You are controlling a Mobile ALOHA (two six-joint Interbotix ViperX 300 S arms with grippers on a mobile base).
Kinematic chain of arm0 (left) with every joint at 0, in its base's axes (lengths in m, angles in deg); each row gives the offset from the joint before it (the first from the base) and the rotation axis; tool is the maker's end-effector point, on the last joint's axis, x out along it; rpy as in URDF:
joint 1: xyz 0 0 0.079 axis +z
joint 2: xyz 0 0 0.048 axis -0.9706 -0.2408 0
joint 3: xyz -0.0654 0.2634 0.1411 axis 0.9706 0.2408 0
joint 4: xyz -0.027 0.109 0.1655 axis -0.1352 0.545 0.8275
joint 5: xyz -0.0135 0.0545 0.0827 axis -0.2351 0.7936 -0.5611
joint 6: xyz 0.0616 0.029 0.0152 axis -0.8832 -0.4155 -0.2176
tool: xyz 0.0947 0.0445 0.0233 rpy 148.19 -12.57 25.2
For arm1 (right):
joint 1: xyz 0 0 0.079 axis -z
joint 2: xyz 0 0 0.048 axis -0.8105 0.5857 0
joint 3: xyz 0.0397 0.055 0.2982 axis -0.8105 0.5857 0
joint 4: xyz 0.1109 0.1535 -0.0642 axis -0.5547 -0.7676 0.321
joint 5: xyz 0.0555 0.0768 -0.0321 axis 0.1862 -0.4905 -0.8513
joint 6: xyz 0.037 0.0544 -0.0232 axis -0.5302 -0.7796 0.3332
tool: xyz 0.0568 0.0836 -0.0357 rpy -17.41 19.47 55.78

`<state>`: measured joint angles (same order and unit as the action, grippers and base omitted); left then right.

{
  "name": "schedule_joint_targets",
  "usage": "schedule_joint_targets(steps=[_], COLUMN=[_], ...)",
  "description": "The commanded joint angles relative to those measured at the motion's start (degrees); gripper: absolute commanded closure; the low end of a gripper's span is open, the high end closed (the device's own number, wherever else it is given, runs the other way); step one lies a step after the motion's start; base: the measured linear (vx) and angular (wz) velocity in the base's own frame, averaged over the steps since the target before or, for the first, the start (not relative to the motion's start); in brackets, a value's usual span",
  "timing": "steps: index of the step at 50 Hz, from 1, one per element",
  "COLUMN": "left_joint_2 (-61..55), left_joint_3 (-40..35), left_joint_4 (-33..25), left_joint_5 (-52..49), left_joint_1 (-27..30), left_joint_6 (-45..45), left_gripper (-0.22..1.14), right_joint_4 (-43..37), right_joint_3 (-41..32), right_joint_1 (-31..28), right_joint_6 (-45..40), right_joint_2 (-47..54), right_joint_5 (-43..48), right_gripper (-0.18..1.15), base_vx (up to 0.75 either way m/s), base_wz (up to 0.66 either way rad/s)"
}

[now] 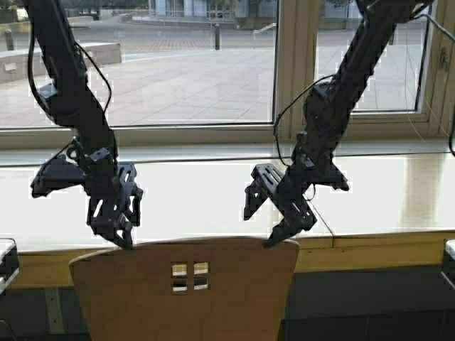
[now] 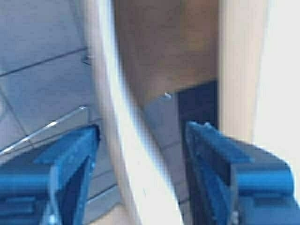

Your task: Push the chairs under the table

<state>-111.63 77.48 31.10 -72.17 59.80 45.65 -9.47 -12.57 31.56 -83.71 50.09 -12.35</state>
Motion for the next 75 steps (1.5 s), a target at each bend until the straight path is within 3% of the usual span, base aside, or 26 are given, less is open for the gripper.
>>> schedule_joint_targets(steps=[1, 14, 25, 31, 38, 47, 75], left_joint_2=[10.0, 30.4, 51.1, 58.3, 65.0, 71.9, 72.8], left_joint_3=[4.3, 16.4, 24.8, 25.6, 26.0, 28.0, 28.0], left_joint_4=[0.3, 2.8, 12.3, 17.8, 23.0, 27.1, 27.1], left_joint_5=[0.1, -0.3, -6.3, -11.5, -15.0, -14.5, -7.0], left_joint_1=[0.6, 2.5, 10.0, 11.2, 11.2, 11.2, 11.2], left_joint_6=[-3.1, -14.7, -31.6, -40.3, -49.0, -55.5, -55.7], left_gripper=[0.02, 0.02, 0.02, 0.02, 0.02, 0.02, 0.02], right_joint_4=[0.7, 9.1, 31.2, 45.2, 55.3, 57.4, 56.7], right_joint_3=[4.5, 17.1, 25.5, 29.9, 35.2, 37.4, 37.5], right_joint_1=[-0.4, 1.1, 3.0, 2.9, 2.9, 2.9, 2.3], right_joint_6=[0.1, 0.4, 0.6, 0.6, 0.6, 0.4, 0.1], right_joint_2=[-10.0, -29.1, -43.1, -49.0, -55.4, -58.6, -57.7], right_joint_5=[1.2, 4.7, 5.7, 7.4, 9.6, 12.9, 11.8], right_gripper=[-0.03, -0.03, -0.03, -0.03, -0.03, -0.03, -0.03], base_vx=[0.0, -0.01, -0.05, -0.08, -0.07, -0.08, -0.18], base_wz=[0.0, 0.03, 0.12, 0.17, 0.26, 0.42, 0.51])
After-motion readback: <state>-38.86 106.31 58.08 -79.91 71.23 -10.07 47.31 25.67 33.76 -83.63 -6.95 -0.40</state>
